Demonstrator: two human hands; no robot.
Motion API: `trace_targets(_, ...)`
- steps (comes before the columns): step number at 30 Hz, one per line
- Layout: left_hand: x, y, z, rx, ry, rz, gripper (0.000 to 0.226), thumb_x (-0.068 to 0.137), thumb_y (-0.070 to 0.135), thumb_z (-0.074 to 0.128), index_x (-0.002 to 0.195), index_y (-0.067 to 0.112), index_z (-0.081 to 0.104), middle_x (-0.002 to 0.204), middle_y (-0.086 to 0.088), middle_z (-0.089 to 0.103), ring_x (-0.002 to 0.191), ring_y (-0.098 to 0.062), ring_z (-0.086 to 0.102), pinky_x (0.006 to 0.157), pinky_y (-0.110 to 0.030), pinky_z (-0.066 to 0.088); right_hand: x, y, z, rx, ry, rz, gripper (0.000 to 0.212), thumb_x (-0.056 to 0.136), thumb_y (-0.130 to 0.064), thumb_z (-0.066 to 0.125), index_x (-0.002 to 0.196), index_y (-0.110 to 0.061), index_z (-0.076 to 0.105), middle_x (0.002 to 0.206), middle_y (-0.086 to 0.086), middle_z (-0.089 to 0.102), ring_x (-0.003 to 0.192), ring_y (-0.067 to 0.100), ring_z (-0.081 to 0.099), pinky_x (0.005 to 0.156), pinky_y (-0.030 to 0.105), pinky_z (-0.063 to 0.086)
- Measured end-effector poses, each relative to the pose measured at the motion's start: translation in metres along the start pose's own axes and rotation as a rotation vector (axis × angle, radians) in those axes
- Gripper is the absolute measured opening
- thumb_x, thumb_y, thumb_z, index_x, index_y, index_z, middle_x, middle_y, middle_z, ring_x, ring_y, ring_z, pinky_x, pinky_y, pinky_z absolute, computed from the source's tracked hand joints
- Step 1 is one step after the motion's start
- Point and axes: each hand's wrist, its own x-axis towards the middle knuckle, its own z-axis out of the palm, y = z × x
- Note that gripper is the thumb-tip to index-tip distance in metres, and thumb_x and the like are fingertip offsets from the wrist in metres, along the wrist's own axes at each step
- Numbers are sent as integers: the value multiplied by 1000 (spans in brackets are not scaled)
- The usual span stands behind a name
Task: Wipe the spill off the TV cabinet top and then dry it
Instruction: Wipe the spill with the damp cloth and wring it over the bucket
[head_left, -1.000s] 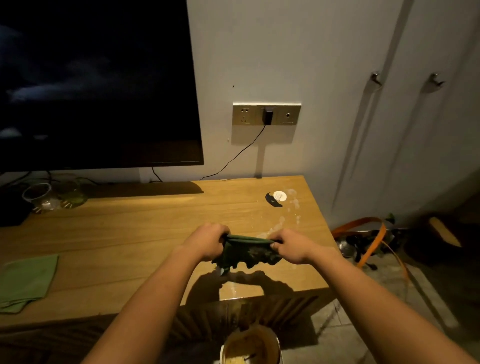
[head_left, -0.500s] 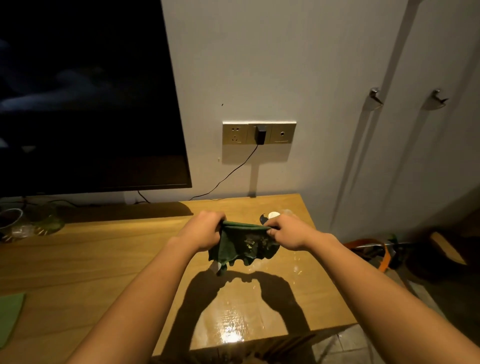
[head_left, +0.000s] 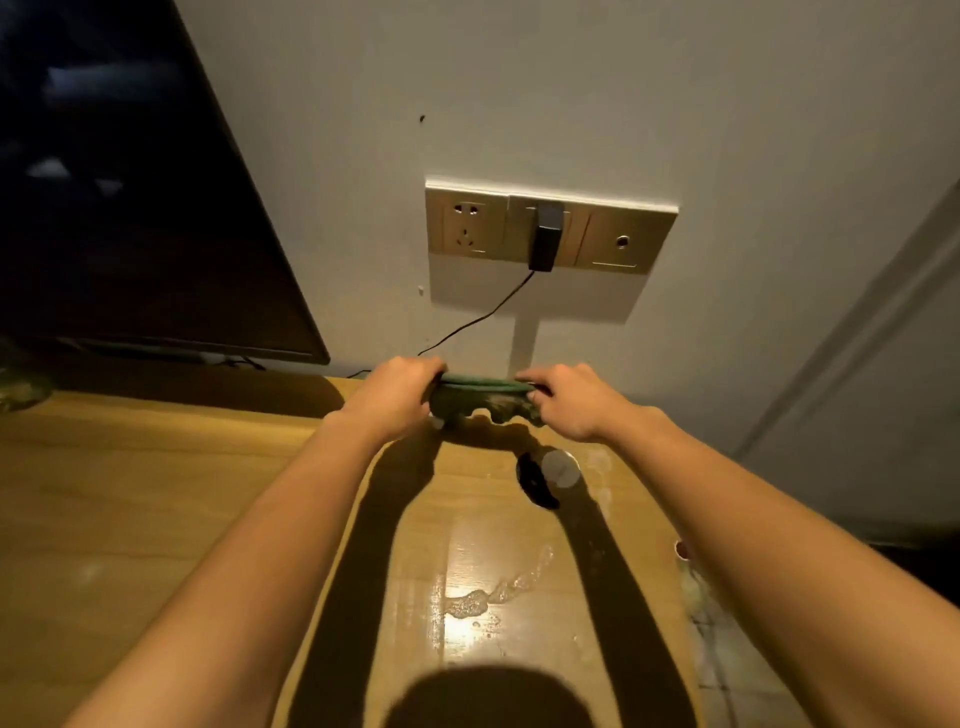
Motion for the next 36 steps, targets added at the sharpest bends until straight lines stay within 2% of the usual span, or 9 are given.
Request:
trace_targets(2,9,-7,24,-22,4,-28,25,89,13,60,109,26,54,101,-4,66,88,-22,59,68,-33,44,21,17,15,-27,-14,-30,40,102,-23,43,141,-27,51,133,8,59,117,31,54,94,40,45)
trace_targets(7,8,-18,85,-98,-88,-104,24,90,21,55,113,26,57,102,-4,68,85,-23,63,72,-36,55,48,48,71,-72,-75,-52,20,99,-22,44,106,-18,62,106,12,67,98,34,58,71,34,39)
trace_targets(9,4,-21,101,-98,-144,-97,27,89,21,55,116,27,56,102,-6,69,88,-26,64,73,-35,54,49,59,91,-40,-135,-38,19,100,-24,40,109,-18,56,107,16,65,96,35,57,71,36,39)
trace_targets(13,3,-26,114,-58,-211,-105,32,90,18,54,119,30,52,105,-11,69,94,-33,64,79,-40,56,48,74,112,-17,-156,-2,34,102,-26,38,135,-22,48,120,21,62,108,40,55,85,41,45)
trace_targets(15,3,-28,119,-39,-216,-103,46,91,15,54,132,35,51,117,-9,68,101,-31,64,87,-40,54,47,75,119,-32,-140,-2,42,102,-24,38,143,-23,45,131,19,59,117,40,52,97,42,44)
trace_targets(17,2,-28,124,3,-225,-79,55,91,10,53,142,32,47,137,-5,59,119,-27,58,104,-36,44,46,75,125,-73,-152,-23,45,102,-22,38,146,-22,41,142,14,52,126,37,48,105,42,39)
trace_targets(19,-1,-28,129,36,-238,-35,57,91,5,50,144,25,46,149,0,46,138,-18,42,114,-26,23,42,73,131,-107,-178,-39,47,102,-20,37,148,-21,39,150,10,43,135,33,41,111,41,33)
trace_targets(24,-15,-30,129,24,-255,19,56,91,2,47,145,19,45,154,2,38,144,-12,29,118,-24,13,20,68,146,-127,-199,-78,47,102,-16,37,149,-18,38,157,7,34,145,29,28,115,40,28)
trace_targets(36,-85,-31,131,-46,-258,72,53,93,0,45,143,15,46,154,-1,38,145,-14,27,120,-27,15,-53,37,180,-116,-162,-16,47,103,-19,36,150,-22,36,157,4,32,144,23,31,117,36,24)
